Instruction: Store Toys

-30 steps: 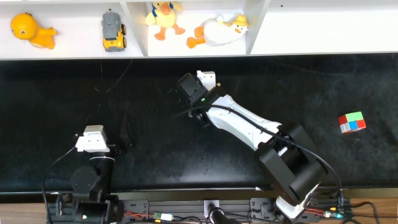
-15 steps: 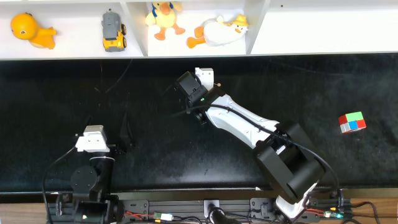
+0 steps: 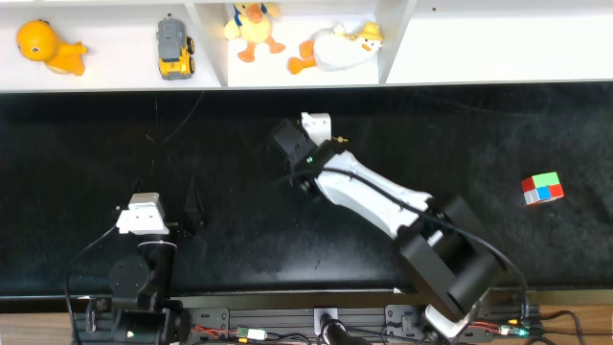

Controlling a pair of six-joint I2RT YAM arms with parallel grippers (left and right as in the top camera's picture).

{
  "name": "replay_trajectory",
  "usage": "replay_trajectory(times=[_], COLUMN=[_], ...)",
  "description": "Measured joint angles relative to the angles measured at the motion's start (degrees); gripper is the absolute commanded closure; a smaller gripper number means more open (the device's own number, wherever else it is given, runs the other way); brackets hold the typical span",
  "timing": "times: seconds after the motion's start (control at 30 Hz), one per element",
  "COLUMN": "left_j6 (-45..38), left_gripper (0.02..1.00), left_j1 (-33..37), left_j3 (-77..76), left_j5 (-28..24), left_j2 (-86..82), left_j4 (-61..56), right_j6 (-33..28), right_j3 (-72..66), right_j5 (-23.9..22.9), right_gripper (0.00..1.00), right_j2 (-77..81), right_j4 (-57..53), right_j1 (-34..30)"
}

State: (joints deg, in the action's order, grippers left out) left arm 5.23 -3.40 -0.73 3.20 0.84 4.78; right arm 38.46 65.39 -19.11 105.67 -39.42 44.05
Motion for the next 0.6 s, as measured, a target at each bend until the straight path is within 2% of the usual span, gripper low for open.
replay_trajectory(times=[0.17, 0.33, 0.43, 0.6], left_j6=[0.00, 0.00, 0.00, 0.00], left_gripper=[0.020, 0.020, 0.020, 0.020], left_j1=[0.00, 0.00, 0.00, 0.00], left_j3=[0.00, 0.00, 0.00, 0.02], left_j5=[0.00, 0.00, 0.00, 0.00], left_j2=[0.00, 0.00, 0.00, 0.00], left_j4=[-0.02, -0.02, -0.02, -0.02], right_j6=[2.73, 2.56, -1.16, -12.33], right_j3=[-12.07, -18.82, -19.30, -19.28], right_j5=[0.02, -0.59, -0.81, -0.35], right_gripper=[0.956, 0.958, 0.958, 0.956], right_j2=[-12.13, -27.47, -34.03, -38.95], right_j4=[-1.49, -6.80, -10.01, -10.32], right_j1=[-0.46, -5.73, -11.21, -24.09])
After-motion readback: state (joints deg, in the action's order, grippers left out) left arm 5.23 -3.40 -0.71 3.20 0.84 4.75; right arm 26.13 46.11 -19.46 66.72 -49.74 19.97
